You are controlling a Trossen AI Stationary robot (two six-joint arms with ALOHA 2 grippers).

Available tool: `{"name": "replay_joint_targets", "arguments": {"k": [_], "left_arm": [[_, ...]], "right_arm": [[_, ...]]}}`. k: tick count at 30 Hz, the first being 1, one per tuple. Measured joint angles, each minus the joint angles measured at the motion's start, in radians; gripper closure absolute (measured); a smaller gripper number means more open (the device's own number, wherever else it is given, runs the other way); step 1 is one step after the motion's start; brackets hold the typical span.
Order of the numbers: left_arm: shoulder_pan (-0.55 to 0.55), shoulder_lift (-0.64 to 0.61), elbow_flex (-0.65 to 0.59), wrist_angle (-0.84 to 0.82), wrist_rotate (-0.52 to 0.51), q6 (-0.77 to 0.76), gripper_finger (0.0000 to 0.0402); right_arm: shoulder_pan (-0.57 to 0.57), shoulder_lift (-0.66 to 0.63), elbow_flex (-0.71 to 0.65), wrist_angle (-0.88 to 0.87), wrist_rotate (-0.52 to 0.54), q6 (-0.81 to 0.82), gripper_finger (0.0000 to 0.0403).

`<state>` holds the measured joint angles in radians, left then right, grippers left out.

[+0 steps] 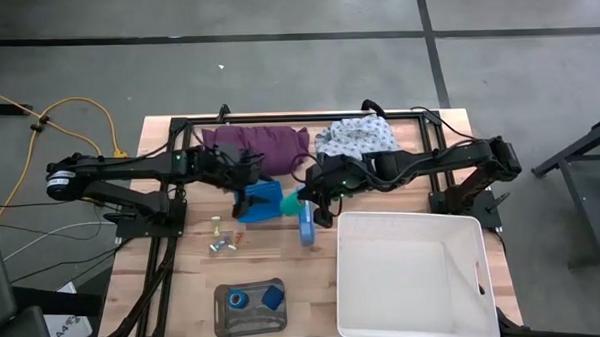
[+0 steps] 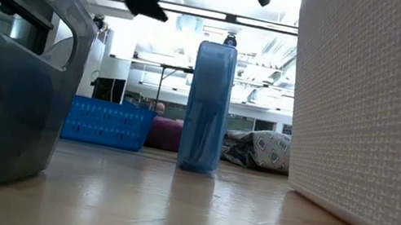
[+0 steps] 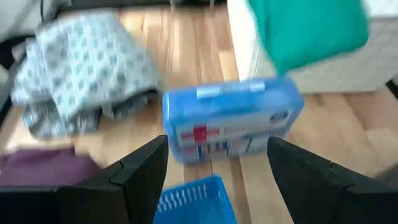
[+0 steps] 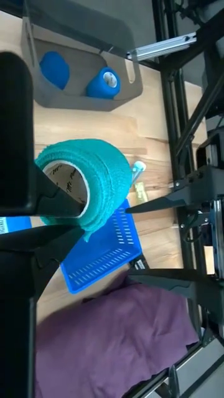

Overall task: Pick & Place Medicine items
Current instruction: Put the green bandage into the black bin

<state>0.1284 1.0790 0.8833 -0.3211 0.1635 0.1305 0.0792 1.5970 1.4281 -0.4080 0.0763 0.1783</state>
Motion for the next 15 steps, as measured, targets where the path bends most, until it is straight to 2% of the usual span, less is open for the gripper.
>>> {"name": "replay_joint_targets", "arguments": {"k": [9, 15], "left_arm": [[-0.035, 0.0, 0.0, 0.14, 0.002, 0.012, 0.0136], [-0.036, 0.0, 0.0, 0.166, 0.002, 0.012, 0.0136]], "right_arm": [[0.0, 0.0, 0.0, 0.039, 0.006, -0.019, 0.0395], [0.0, 0.0, 0.0, 0.045, 0.05, -0.026, 0.0394]]}}
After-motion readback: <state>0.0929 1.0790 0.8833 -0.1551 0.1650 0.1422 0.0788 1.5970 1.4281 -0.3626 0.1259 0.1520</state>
